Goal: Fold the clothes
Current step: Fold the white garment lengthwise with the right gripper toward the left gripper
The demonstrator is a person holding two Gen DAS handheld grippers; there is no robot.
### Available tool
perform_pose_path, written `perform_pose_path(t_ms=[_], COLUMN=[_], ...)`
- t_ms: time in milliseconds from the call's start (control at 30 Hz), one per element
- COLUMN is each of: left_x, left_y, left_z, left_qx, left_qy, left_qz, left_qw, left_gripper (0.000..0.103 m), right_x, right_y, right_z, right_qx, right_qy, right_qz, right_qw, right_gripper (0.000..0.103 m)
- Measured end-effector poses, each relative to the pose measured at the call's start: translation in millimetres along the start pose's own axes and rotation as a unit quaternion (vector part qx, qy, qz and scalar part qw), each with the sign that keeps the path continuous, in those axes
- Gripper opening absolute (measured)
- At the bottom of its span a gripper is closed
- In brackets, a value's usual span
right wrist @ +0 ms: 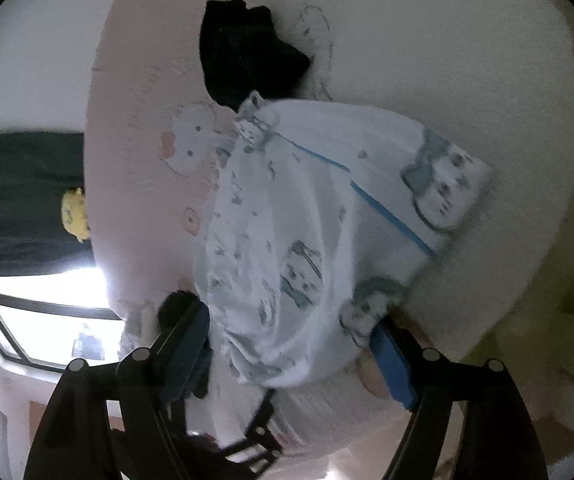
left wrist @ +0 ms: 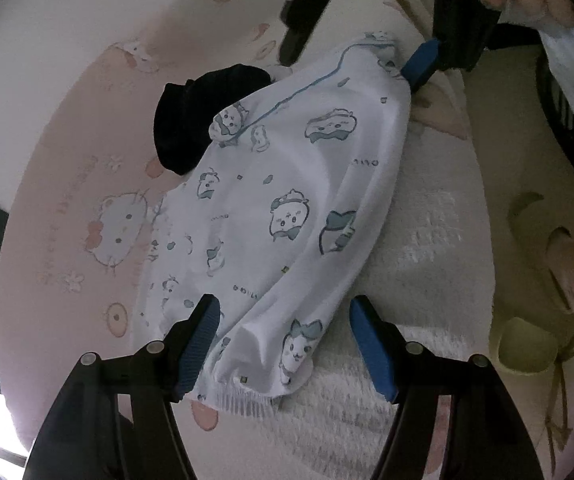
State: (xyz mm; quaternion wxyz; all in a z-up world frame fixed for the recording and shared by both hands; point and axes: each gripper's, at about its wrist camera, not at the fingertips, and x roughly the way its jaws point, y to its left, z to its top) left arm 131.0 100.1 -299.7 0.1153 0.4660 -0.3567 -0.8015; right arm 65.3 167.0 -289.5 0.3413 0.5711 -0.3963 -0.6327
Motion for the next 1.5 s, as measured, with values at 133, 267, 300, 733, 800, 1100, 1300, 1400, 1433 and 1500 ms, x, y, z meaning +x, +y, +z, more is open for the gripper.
perform_pose_path(t_ms=[133,267,300,733,800,1100,1300,1400,1433,1500], left_x=[8.1,15.0,15.7,27.3,26.8,17.0,18.4,20.0,20.7,22.8], left_y=[1.7,-4.7,-8.9,22.5,27.0,35.1,26.5,7.2,0.6,0.6], left_z=[7.7,19.4,21.4,23.6,18.9,-22.6,-20.2,-12.6,-10.5,-8.5], left_qx=[-0.01,-0.004,0.008,-0.08,-0.096,-0.097,-0.078,-0.015,0.006,-0.009], left_qy=[-0.003,-0.006,-0.011,0.018,0.028,0.047,0.029,0.01,0.004,0.013], left_qz=[0.008,0.04,0.052,-0.04,-0.058,-0.07,-0.025,0.017,0.027,-0.023], left_qw=[0.9999,0.9992,0.9986,0.9959,0.9933,0.9917,0.9962,0.9997,0.9996,0.9996], left_gripper=[0.067,0.071,0.071,0.07,0.062,0.055,0.055,0.047,0.038,0.006], right_x=[5.3,5.5,4.9,14.2,12.4,-6.9,-9.0,-10.1,-10.5,-11.2], right_y=[-11.7,-28.3,-28.4,3.4,4.2,-5.6,-2.7,-1.3,-0.9,0.1], right_z=[8.8,10.2,9.9,2.8,5.8,21.6,22.6,23.1,23.3,23.6], right_qx=[0.055,0.131,0.137,0.066,0.056,0.022,-0.003,-0.015,-0.02,-0.028], right_qy=[-0.008,-0.025,-0.026,-0.004,-0.003,-0.045,-0.057,-0.063,-0.065,-0.069], right_qz=[0.06,0.118,0.122,0.062,0.041,-0.021,-0.038,-0.047,-0.05,-0.056], right_qw=[0.997,0.984,0.983,0.996,0.998,0.999,0.998,0.997,0.996,0.996], right_gripper=[0.09,0.092,0.094,0.098,0.091,0.05,0.049,0.049,0.047,0.043])
